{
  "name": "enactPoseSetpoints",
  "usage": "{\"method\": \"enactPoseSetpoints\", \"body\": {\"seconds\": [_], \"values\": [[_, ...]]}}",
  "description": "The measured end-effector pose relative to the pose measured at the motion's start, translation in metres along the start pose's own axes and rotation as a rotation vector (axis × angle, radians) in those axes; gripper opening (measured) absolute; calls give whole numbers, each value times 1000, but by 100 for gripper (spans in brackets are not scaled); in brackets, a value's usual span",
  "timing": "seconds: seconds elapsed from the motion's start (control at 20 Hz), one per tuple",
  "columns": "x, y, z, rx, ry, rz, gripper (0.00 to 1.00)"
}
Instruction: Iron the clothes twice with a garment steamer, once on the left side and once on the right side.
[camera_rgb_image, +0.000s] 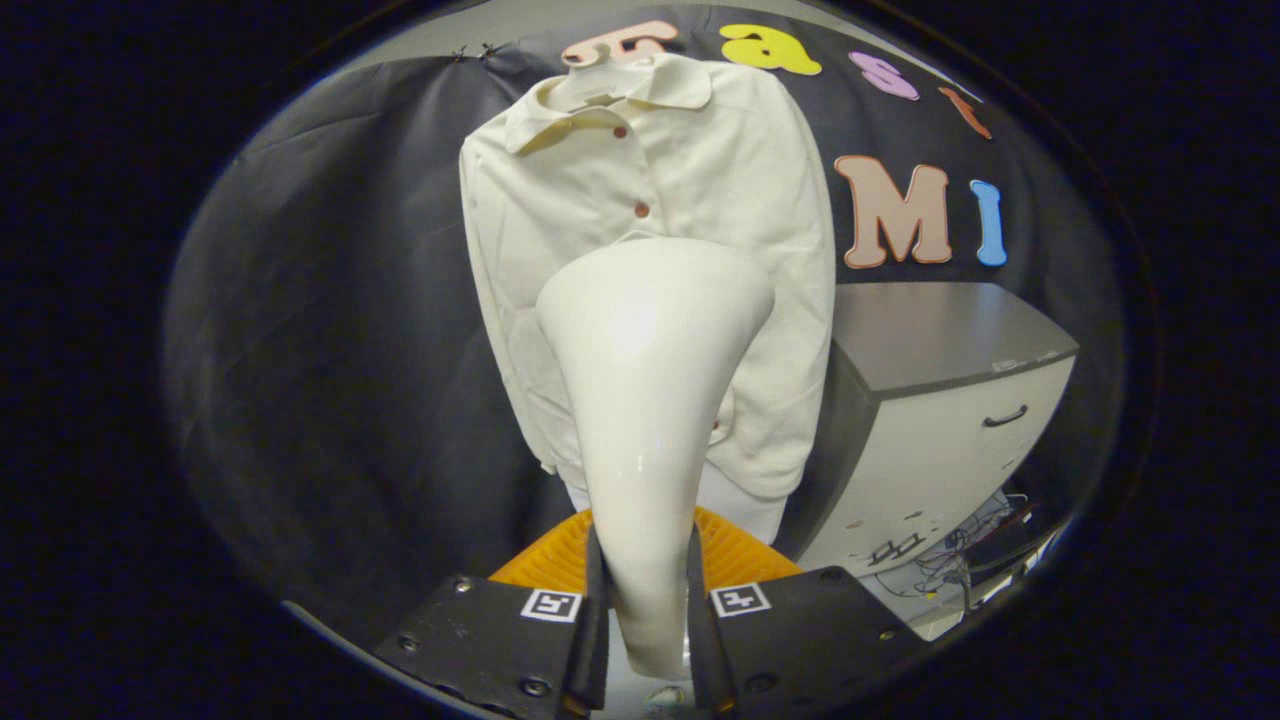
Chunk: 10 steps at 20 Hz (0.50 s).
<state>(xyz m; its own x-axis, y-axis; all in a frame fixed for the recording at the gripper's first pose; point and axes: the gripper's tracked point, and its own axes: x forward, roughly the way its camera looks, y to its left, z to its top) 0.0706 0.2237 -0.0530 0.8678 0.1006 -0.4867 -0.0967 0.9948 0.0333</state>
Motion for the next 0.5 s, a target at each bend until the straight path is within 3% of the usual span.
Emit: {"method": "enactPoseSetpoints", "body": {"seconds": [0.35, 0.5], "values": [[-43, -19, 95, -14, -141, -3, 33], [-40, -25, 142, -15, -168, 0, 33]]}}
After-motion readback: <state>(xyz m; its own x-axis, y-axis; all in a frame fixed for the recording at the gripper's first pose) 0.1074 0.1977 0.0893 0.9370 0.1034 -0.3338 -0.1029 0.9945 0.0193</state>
